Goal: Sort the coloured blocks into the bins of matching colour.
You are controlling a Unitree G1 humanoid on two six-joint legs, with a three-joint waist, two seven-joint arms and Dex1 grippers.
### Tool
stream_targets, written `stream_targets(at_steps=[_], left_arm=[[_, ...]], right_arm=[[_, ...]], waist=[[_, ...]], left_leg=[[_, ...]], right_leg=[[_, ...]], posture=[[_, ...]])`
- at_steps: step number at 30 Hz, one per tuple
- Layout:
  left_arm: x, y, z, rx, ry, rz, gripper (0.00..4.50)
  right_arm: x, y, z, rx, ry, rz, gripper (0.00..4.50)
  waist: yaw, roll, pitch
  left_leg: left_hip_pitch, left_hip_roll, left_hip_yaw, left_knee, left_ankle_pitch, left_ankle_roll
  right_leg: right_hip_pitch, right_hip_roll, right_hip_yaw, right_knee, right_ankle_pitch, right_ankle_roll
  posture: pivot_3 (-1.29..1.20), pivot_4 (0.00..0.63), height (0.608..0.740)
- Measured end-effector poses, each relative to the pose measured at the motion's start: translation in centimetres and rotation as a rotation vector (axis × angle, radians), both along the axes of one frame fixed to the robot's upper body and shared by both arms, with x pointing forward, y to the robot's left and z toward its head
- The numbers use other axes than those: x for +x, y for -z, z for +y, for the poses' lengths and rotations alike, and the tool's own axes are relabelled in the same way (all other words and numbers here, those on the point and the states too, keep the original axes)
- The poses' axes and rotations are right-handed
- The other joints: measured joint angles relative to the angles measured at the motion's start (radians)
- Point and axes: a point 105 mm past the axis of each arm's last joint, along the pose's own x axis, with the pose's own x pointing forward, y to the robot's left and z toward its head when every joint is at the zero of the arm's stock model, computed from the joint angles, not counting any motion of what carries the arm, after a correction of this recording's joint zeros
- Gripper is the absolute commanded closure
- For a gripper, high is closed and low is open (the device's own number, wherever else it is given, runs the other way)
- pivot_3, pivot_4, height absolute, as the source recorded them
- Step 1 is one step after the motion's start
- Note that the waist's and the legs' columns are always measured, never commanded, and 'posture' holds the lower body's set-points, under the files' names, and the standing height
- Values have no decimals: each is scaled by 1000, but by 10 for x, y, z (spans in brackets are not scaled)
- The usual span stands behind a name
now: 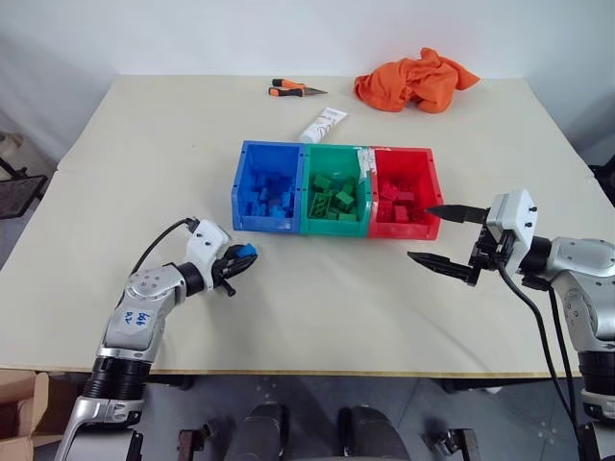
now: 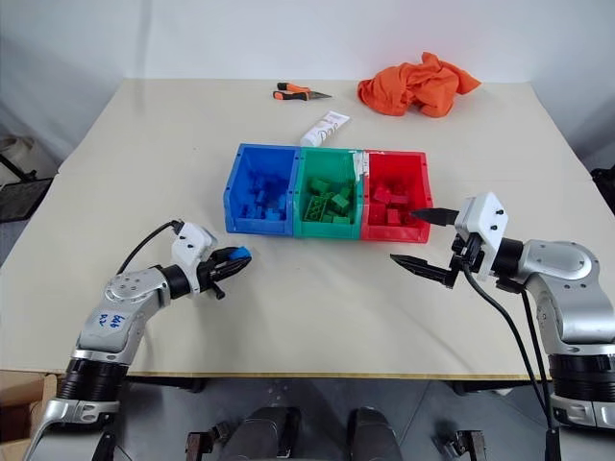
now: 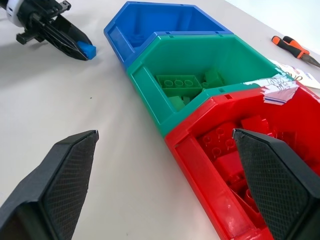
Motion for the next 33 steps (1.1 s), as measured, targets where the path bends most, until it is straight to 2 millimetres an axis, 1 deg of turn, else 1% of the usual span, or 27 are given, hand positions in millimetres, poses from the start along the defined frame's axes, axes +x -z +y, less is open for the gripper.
stream_targets(at_steps=[2, 5, 6, 7, 8, 9, 10, 12, 14, 15, 19, 21, 25, 27, 29, 30, 31, 33], left_arm=[[6, -17, -6, -19, 15, -32, 3569], [30, -83, -18, -48, 15, -218, 3569], [34, -105, -20, -58, 14, -291, 3569], [39, -120, -22, -65, 15, -343, 3569], [45, -124, -22, -72, 7, -356, 3569], [52, -121, -21, -69, -2, -344, 3569], [59, -111, -19, -58, -11, -317, 3569], [69, -88, -18, -43, -14, -245, 2839], [72, -77, -20, -37, 3, -213, 2302], [73, -79, -22, -33, 17, -221, 1925], [78, -96, -25, -33, 43, -277, 779], [78, -96, -25, -33, 57, -289, 167], [76, -94, -27, -40, 87, -274, 167], [71, -99, -28, -74, 123, -268, 167], [58, -109, -25, -105, 197, -287, 167], [49, -114, -20, -115, 231, -295, 167], [42, -117, -15, -118, 256, -292, 167], [27, -114, 0, -106, 286, -274, 167]], right_arm=[[0, 0, -1, 1, 6, -2, 0], [-1, -1, -2, 3, 17, -8, 0], [-1, -1, -2, 4, 18, -11, 0], [-1, -1, -3, 6, 25, -12, 0], [-1, 0, -4, 7, 31, -11, 0], [-1, 0, -4, 8, 35, -11, 0], [-1, 1, -5, 9, 39, -10, 0], [-1, 2, -5, 10, 44, -8, 0], [-1, 1, -6, 11, 49, -11, 0], [-1, 1, -6, 12, 50, -12, 0], [-1, 1, -6, 13, 56, -15, 0], [-1, 1, -6, 13, 57, -15, 0], [-1, 1, -6, 13, 56, -17, 0], [-1, 0, -6, 13, 55, -20, 0], [-2, 0, -6, 11, 48, -21, 0], [-2, 0, -6, 6, 41, -19, 0], [-3, 0, -7, -2, 37, -14, 0], [-4, 1, -14, -31, 35, 3, 0]], waist=[[5, 0, 0], [13, -1, 1], [10, -1, 0], [7, -1, 0], [6, 0, 0], [1, 0, 0], [-3, 0, 0], [-7, -1, 0], [-7, -1, 1], [-6, -2, 1], [1, -2, 1], [1, -2, 1], [1, -2, 1], [0, -2, 1], [-5, -2, 1], [-9, -2, 1], [-12, -2, 1], [-19, -2, 1]], left_leg=[[-1, 0, -1, 1, 0, 0], [-6, -1, -4, 4, 0, 0], [-5, -2, -3, 3, 0, 0], [-5, -2, -2, 3, 0, 0], [-4, -3, -2, 2, 0, 1], [-4, -2, -1, 1, 0, 1], [-4, -2, 0, 1, 0, 1], [-5, -1, 0, 1, 0, 1], [-9, -1, 0, 4, 0, 1], [-11, -1, 0, 5, 0, 1], [-13, -2, 1, 6, 0, 1], [-13, -2, 1, 6, 0, 1], [-13, -2, 1, 6, 0, 1], [-13, -2, 1, 6, 0, 1], [-13, -2, 1, 5, 0, 1], [-13, -2, 1, 5, 0, 1], [-13, -2, 1, 5, 0, 1], [-12, -2, 1, 5, 0, 1]], right_leg=[[0, 0, -1, 0, 0, 0], [-1, 0, -3, 0, 1, 1], [-1, 0, -3, 0, 1, 2], [-1, -1, -2, 0, 1, 2], [-1, -1, -3, 0, 1, 2], [-2, 0, -3, 0, 1, 2], [-2, 0, -4, 1, 1, 2], [-5, 1, -4, 2, 1, 2], [-9, 1, -4, 7, 1, 2], [-12, 0, -3, 8, 1, 2], [-14, 0, -3, 11, 1, 2], [-14, 0, -3, 11, 1, 2], [-15, 0, -3, 12, 1, 2], [-15, 0, -2, 12, 1, 2], [-16, 0, -1, 12, 1, 2], [-16, 0, -1, 12, 1, 2], [-16, 0, -1, 12, 1, 2], [-16, 0, 0, 13, 1, 2]], posture=[[0, 150, 740], [0, 150, 740], [0, 150, 740], [0, 150, 740], [0, 150, 740], [0, 150, 740], [0, 150, 740], [0, 150, 740], [0, 150, 740], [0, 150, 740], [0, 150, 740], [0, 150, 740], [0, 150, 740], [0, 150, 740], [0, 150, 740], [0, 150, 740], [0, 150, 740], [0, 150, 740]])
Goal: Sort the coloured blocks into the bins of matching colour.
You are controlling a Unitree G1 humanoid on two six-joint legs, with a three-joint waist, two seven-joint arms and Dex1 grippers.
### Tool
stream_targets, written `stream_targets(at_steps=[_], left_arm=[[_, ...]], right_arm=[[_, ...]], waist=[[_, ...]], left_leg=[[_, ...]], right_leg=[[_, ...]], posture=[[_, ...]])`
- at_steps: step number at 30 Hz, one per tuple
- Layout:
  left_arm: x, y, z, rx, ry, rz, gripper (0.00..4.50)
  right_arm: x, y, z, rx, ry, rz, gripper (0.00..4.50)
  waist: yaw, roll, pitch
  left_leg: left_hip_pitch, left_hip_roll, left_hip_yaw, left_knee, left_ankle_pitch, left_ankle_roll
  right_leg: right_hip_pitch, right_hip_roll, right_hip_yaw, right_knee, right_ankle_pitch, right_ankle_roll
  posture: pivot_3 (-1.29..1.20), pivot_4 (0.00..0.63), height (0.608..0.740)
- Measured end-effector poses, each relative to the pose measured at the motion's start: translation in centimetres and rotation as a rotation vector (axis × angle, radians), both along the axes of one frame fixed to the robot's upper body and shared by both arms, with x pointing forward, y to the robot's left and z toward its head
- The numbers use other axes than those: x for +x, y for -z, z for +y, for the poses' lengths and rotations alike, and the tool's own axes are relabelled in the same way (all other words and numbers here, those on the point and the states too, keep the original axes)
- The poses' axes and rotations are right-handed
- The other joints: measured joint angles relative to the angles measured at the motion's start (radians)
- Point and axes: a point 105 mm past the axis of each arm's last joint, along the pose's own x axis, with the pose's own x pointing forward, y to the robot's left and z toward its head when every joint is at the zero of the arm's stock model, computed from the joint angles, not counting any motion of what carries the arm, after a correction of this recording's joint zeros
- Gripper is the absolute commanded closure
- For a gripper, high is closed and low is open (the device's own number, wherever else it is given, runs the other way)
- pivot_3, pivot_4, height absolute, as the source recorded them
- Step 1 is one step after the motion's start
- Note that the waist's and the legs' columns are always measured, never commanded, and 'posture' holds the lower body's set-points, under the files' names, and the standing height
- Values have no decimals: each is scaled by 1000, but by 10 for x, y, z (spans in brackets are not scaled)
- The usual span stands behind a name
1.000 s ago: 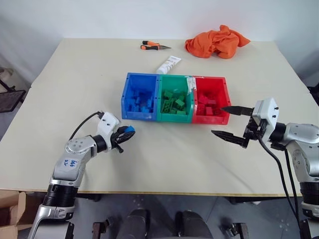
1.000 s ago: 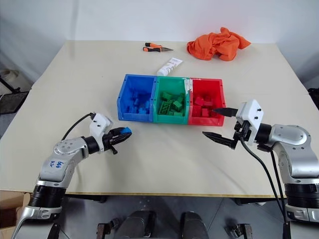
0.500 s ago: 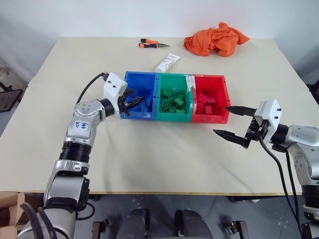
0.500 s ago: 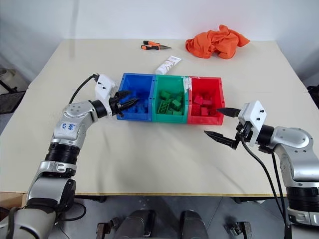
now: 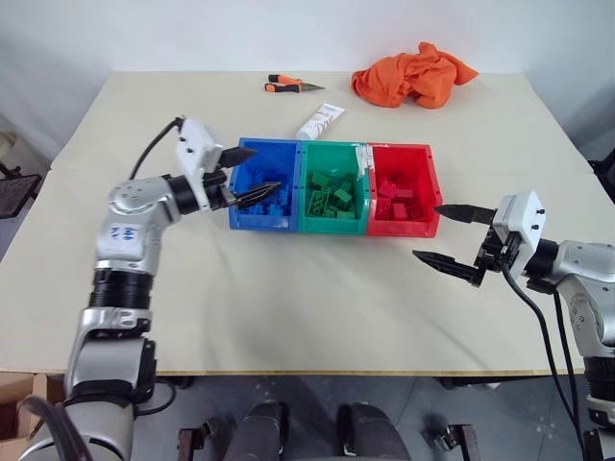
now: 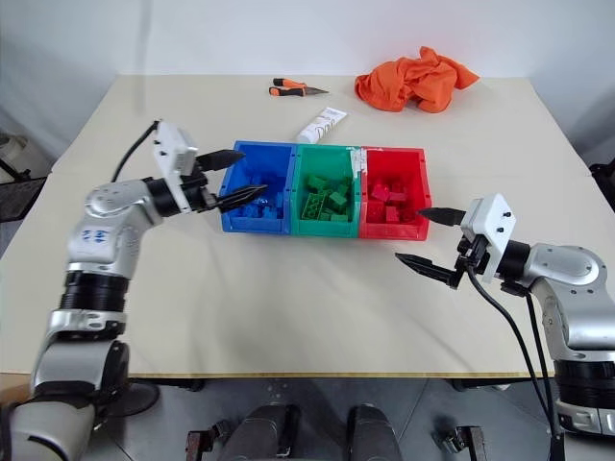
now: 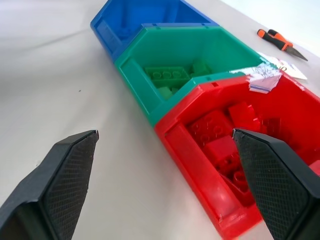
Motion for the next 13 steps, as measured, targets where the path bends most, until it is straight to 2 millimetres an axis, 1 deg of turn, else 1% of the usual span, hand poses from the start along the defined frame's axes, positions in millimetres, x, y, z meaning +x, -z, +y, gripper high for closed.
stream_targets(at_steps=[2, 3, 6, 8, 10, 13], left_arm=[[-11, 8, 15, 33, -3, 25, 167], [-21, 16, 27, 70, -1, 52, 167], [-52, 46, 66, 153, -26, 182, 167], [-65, 57, 84, 161, -57, 228, 167], [-72, 61, 93, 153, -73, 244, 167], [-76, 61, 101, 139, -98, 227, 167]], right_arm=[[-2, 0, -8, -28, 3, 8, 0], [-3, 2, -13, -52, 0, 16, 0], [-8, 12, -36, -108, 32, 67, 0], [-9, 17, -46, -113, 49, 92, 0], [-10, 18, -50, -110, 52, 99, 0], [-8, 19, -55, -109, 60, 98, 0]], waist=[[-4, 0, 0], [-7, 0, 0], [-8, 0, 0], [-5, 0, 0], [2, 0, 0], [11, 0, 0]], left_leg=[[0, 0, 0, 0, 0, 0], [0, 0, 0, 0, 0, 0], [1, 1, 0, -2, 0, 0], [1, 1, 0, -1, 0, 0], [1, 1, -1, 0, 0, 1], [1, 1, -2, 0, 0, 1]], right_leg=[[0, 0, 0, 0, 0, 0], [0, 0, 1, 0, 0, 0], [1, 0, 1, -2, 0, 0], [1, 0, 1, -3, 0, -1], [3, -1, 1, -4, 0, -1], [4, -1, 1, -5, 0, -1]], posture=[[0, 150, 740], [0, 150, 740], [0, 150, 740], [0, 150, 740], [0, 150, 740], [0, 150, 740]])
